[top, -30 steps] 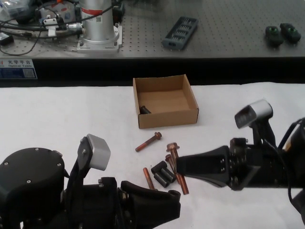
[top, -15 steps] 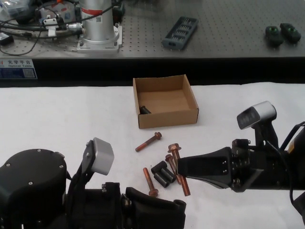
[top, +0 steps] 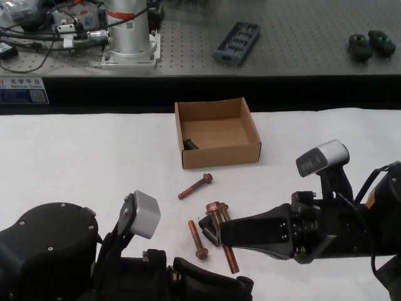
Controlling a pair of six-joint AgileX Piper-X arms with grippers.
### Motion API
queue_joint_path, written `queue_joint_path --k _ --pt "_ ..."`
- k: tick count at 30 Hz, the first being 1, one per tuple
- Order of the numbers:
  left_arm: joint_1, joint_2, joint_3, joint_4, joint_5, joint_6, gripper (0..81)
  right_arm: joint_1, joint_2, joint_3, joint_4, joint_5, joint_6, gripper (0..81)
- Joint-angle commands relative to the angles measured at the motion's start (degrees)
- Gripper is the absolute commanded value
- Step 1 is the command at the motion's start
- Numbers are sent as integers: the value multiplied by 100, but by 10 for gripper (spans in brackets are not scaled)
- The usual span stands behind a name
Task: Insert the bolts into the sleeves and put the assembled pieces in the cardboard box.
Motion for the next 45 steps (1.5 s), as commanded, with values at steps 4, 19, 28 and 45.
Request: queue_joint_path --k 4,19,28,45 --pt "-29 -5 -27 -49 -97 -184 24 -38 -52 -64 -297 97 240 21" --pt "-29 -5 -27 -49 -597 -598 24 -187 -52 -87 -279 97 174 21" --pt "-29 -5 -27 -285 -776 -686 24 -322 -52 -87 -279 97 174 21" --pt "-29 -5 -27 -304 -514 -686 24 -307 -52 -87 -279 97 216 21"
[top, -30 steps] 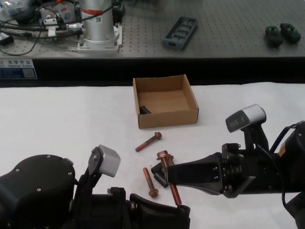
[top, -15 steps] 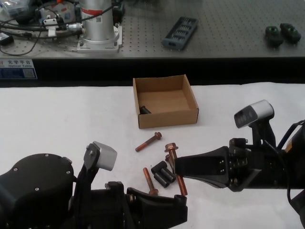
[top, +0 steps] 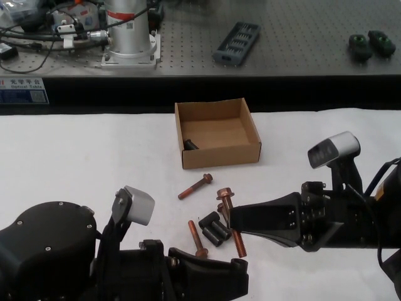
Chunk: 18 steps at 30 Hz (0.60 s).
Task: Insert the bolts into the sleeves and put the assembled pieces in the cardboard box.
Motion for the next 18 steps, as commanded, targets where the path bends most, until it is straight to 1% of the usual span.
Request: queue_joint_path --k 1,7,18 --pt "-23 -5 -27 -155 80 -99 24 -27 -52 -44 -279 97 218 21" --pt "-23 -5 -27 -155 -34 -140 24 -27 -52 -44 -279 97 265 21" --pt "-23 -5 -27 -155 -11 -140 24 23 -52 -44 -311 58 344 21"
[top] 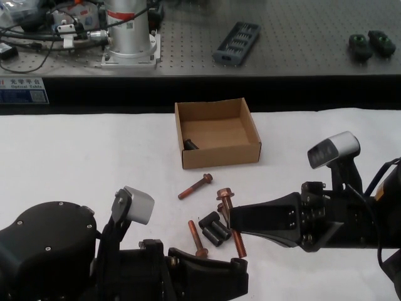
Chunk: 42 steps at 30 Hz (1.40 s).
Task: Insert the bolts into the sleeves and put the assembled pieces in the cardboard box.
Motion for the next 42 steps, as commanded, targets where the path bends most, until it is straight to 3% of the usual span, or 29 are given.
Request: queue_joint_path --k 1,9,19,33,42 --pt "-23 -5 -27 -155 49 -34 24 40 -52 -44 -311 58 308 21" --pt "-23 -5 -27 -168 225 -12 24 227 -52 -44 -311 58 264 21" --pt "-23 -5 -27 -694 -816 -736 24 227 -52 -44 -311 -61 264 21" --pt "-23 -5 -27 -712 -1158 -1477 24 227 -52 -44 -311 -73 220 21" --pt "-23 -5 -27 -712 -1741 -1955 24 227 -52 -44 -311 -215 103 21"
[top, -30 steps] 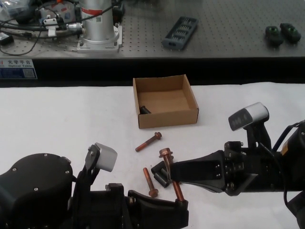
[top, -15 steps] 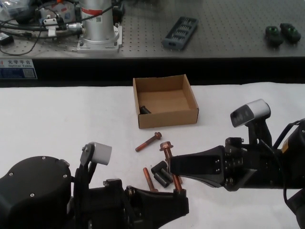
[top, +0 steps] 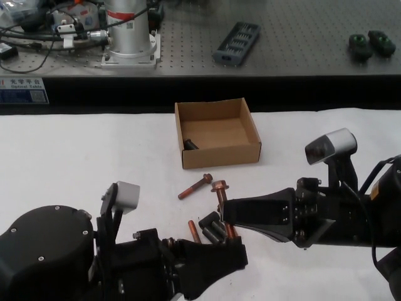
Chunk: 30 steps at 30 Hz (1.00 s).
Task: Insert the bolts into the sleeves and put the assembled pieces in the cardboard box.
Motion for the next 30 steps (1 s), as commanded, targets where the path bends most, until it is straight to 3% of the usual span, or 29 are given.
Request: queue_joint_path --k 1,5,14,20,30 --pt "65 -5 -93 -129 -671 -99 24 40 -52 17 -267 -550 188 21" --pt "65 -5 -93 -129 -716 -34 24 40 -52 17 -267 -768 58 21" --pt "65 -5 -93 -129 -442 1892 24 40 -52 17 -267 -1000 -197 19" --pt "65 -5 -93 -129 -502 2615 24 40 -52 17 -267 -998 -351 17" --pt "65 -5 -93 -134 -673 2995 24 40 -52 17 -223 -952 -1021 16"
